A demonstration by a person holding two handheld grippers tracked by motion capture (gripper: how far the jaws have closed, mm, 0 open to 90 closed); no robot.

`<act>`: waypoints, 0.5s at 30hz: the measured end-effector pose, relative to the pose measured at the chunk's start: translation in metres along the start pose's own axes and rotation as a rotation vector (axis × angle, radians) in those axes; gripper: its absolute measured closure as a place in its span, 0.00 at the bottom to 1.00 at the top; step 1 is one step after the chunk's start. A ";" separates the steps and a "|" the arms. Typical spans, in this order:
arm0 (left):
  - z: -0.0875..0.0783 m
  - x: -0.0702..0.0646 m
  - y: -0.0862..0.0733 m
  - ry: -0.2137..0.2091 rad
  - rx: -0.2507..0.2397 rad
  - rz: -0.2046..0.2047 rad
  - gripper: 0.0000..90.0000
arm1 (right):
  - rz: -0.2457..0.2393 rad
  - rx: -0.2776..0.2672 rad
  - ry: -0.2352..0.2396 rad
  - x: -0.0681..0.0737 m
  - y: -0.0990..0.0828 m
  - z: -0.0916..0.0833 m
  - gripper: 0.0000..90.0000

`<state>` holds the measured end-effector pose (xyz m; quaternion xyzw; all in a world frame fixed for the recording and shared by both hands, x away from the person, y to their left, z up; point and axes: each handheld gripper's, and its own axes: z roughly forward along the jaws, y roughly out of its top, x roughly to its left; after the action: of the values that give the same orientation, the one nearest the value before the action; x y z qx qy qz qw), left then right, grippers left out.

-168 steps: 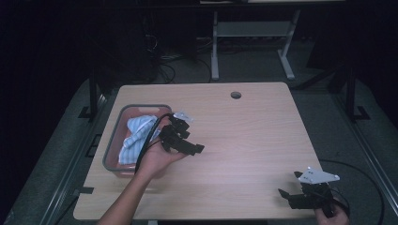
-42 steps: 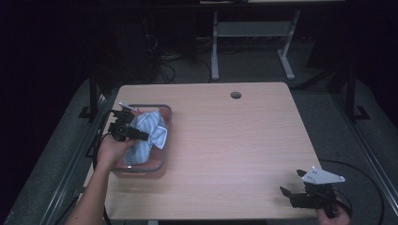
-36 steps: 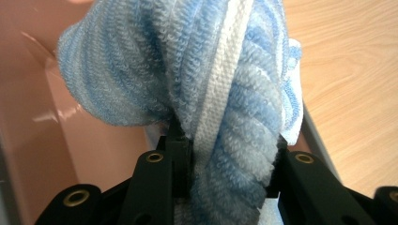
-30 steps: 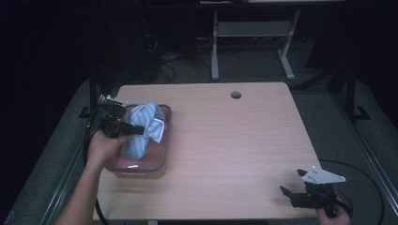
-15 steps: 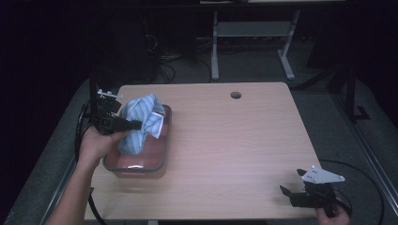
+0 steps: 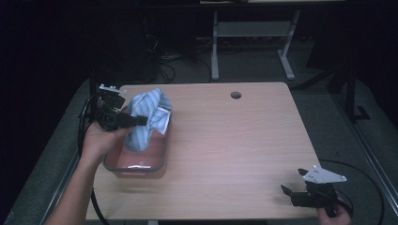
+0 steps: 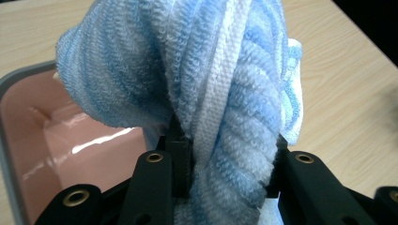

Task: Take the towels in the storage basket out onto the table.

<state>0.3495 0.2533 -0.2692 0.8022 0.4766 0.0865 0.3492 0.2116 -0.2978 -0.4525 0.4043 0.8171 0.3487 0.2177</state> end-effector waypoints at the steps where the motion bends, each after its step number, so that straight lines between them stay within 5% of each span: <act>1: 0.000 -0.002 0.002 -0.005 -0.005 0.003 0.73 | -0.002 0.001 0.000 0.000 0.000 0.000 0.15; 15: 0.015 -0.028 0.020 -0.034 0.009 0.058 0.73 | -0.001 -0.006 -0.006 -0.001 0.000 -0.002 0.15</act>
<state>0.3554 0.2168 -0.2621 0.8185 0.4475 0.0810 0.3511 0.2111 -0.2995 -0.4512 0.4042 0.8156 0.3498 0.2214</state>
